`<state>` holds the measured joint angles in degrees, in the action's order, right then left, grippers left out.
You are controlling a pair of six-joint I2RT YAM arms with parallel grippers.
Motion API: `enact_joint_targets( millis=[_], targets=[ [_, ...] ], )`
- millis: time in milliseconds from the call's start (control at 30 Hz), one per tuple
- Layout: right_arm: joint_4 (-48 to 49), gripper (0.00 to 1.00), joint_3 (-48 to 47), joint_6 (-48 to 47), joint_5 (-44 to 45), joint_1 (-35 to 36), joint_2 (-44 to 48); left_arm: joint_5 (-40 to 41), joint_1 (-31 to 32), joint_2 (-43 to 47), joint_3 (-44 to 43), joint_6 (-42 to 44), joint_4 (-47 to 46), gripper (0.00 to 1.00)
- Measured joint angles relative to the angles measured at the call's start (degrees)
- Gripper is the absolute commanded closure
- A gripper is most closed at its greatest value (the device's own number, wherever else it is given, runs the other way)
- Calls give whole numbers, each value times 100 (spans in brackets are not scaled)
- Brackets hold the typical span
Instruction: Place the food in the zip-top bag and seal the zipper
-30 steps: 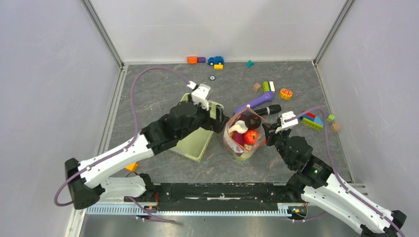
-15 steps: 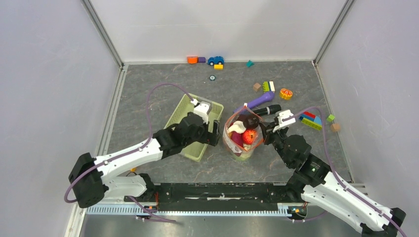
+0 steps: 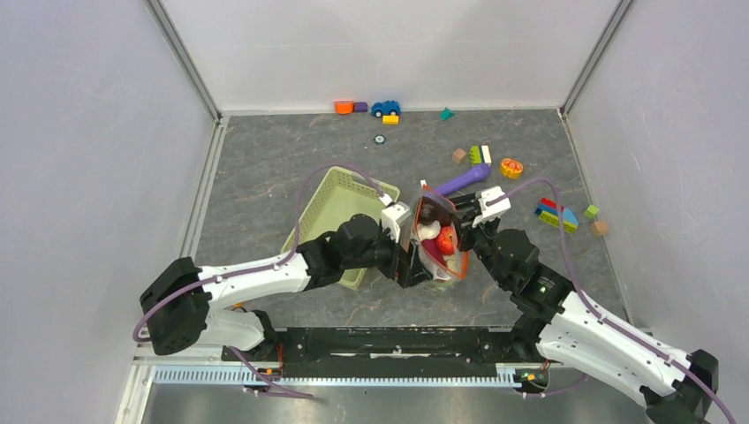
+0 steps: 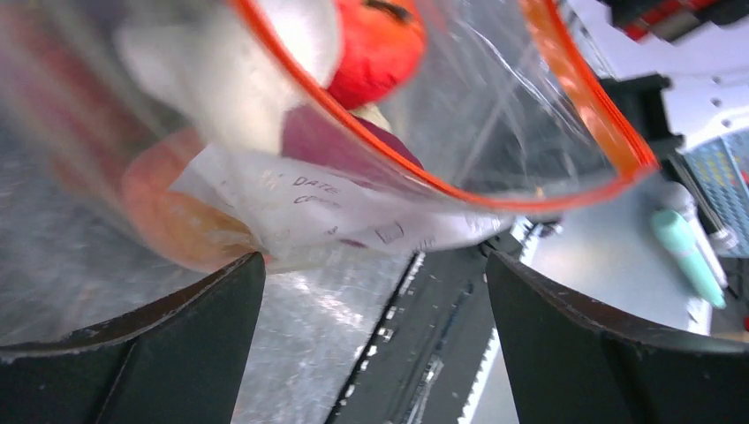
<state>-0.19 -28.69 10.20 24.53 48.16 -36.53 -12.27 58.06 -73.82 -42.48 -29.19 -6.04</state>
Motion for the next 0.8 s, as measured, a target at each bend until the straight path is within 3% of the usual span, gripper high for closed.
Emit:
enact_joint_targets(
  millis=[267,533,667,800],
  targets=[
    [605,99,-11,-7,-166,0,-643,-470,669,-796,7,-356,-1169,0],
    [855,100,-11,-398,-208,-122,-723,-372,1093,-1641,-732,-402,-1408,0],
    [1027,100,2,-758,-350,-144,-719,-138,1126,-1488,-728,-334,-1257,0],
    [1150,100,107,-1137,-772,-107,-728,361,1145,-428,-297,2,-859,0]
  ],
)
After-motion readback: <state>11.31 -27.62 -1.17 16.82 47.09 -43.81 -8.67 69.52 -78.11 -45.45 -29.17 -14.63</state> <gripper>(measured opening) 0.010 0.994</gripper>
